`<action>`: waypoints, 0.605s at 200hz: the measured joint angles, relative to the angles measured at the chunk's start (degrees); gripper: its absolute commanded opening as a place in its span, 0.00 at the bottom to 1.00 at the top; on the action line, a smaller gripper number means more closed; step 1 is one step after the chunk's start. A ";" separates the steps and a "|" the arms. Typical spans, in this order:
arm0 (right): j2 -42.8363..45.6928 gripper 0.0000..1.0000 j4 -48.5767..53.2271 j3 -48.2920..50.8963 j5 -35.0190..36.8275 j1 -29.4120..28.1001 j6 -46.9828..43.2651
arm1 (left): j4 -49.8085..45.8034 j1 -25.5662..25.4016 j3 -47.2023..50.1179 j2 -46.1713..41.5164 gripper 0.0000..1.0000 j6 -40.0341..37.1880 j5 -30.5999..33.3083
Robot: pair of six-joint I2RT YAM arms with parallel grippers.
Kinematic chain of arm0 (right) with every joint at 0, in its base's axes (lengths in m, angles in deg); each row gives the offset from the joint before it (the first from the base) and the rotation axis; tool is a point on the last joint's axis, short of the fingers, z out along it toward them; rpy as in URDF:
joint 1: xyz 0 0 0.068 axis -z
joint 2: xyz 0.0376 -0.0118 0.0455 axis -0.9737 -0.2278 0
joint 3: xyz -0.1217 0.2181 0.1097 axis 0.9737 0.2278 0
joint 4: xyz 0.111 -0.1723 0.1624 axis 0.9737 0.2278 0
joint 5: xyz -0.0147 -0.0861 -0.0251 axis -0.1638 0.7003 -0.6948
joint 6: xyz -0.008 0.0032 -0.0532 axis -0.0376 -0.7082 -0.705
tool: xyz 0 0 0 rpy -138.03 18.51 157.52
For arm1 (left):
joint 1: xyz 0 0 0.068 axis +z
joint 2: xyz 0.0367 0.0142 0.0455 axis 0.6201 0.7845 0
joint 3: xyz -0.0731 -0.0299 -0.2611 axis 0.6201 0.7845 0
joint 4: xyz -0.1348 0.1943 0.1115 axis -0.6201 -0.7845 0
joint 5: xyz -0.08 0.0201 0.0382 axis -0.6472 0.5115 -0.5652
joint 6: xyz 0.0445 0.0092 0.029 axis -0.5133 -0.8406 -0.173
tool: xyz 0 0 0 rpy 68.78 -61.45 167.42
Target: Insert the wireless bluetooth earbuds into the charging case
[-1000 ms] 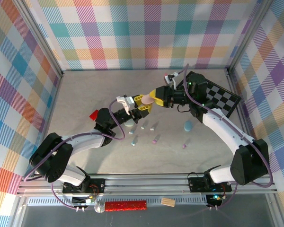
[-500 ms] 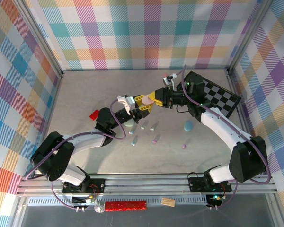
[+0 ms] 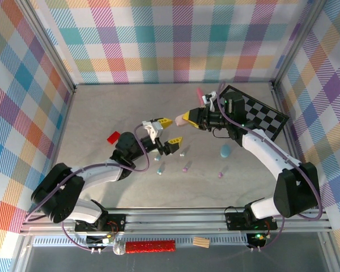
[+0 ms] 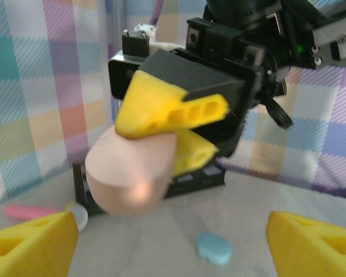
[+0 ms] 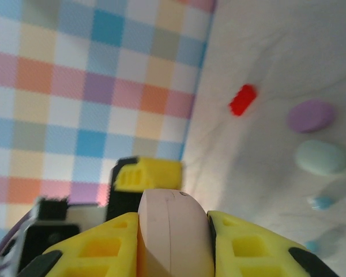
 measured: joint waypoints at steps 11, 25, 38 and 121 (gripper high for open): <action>-1.33 0.19 2.14 0.04 2.84 0.31 -2.64 | -3.23 0.00 1.49 -2.73 0.90 -0.48 0.66; -3.67 0.19 4.02 0.17 5.97 0.61 -5.35 | -7.34 0.00 2.91 -6.40 0.91 -1.51 1.44; -6.60 0.19 4.92 0.17 8.74 0.66 -7.34 | -11.19 0.00 3.78 -9.86 0.92 -2.40 2.38; -28.65 0.23 4.55 -4.68 19.28 1.36 -10.60 | -22.80 0.00 6.38 -16.33 0.94 -5.16 6.95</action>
